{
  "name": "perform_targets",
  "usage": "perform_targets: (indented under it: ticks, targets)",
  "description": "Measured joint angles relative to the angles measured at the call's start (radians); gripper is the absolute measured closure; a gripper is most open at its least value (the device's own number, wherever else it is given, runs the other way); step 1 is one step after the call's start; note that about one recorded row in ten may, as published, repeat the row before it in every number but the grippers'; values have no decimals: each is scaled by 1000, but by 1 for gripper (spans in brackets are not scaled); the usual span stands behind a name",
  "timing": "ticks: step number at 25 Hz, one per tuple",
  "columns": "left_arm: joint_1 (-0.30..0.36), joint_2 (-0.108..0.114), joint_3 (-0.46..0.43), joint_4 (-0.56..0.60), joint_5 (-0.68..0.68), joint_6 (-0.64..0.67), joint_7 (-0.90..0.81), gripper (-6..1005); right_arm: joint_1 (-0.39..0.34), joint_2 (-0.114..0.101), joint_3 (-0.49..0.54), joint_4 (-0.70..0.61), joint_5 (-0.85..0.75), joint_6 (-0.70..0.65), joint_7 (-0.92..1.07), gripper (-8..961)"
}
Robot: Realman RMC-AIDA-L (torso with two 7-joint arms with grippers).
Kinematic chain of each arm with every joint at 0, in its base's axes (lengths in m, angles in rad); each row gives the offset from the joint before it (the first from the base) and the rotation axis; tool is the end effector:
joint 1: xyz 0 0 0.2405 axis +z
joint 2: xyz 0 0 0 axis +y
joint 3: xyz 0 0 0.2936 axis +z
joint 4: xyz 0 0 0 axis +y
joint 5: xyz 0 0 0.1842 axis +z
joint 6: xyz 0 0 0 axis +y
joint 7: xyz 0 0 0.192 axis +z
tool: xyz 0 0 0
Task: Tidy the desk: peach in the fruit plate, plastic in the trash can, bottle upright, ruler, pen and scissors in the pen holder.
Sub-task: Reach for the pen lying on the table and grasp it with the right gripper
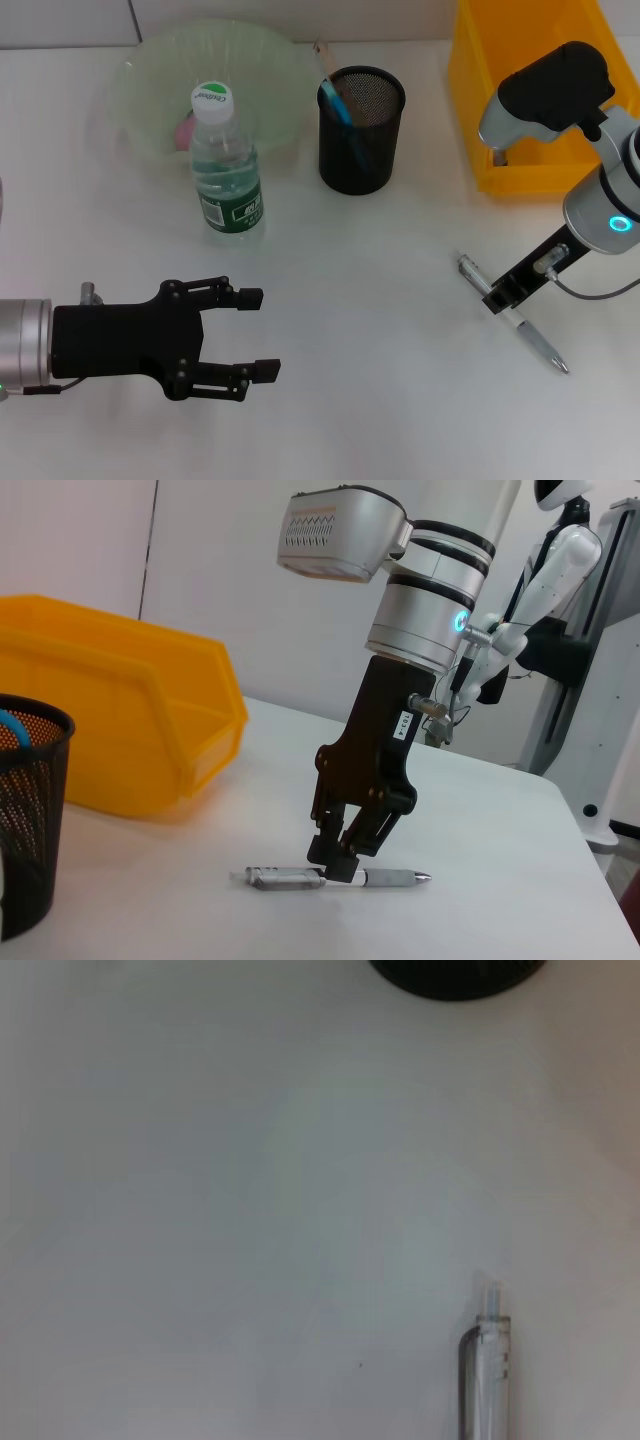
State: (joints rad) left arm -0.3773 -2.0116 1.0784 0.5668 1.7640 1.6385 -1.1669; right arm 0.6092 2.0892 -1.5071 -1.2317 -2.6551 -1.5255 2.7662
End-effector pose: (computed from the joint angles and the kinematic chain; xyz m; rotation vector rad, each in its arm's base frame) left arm -0.2781 0.2635 -0.0786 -2.9528 -0.4560 -0.7328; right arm 0.2607 0.3416 -0.0868 -2.4784 1.1457 -0.6557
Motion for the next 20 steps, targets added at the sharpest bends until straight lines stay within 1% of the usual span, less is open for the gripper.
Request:
perform_targets:
  ticks: [20]
  targets:
    - [0,0,0,-1,1,-4,-2,140,-2,-2,-27,0,-9,-18,6,720]
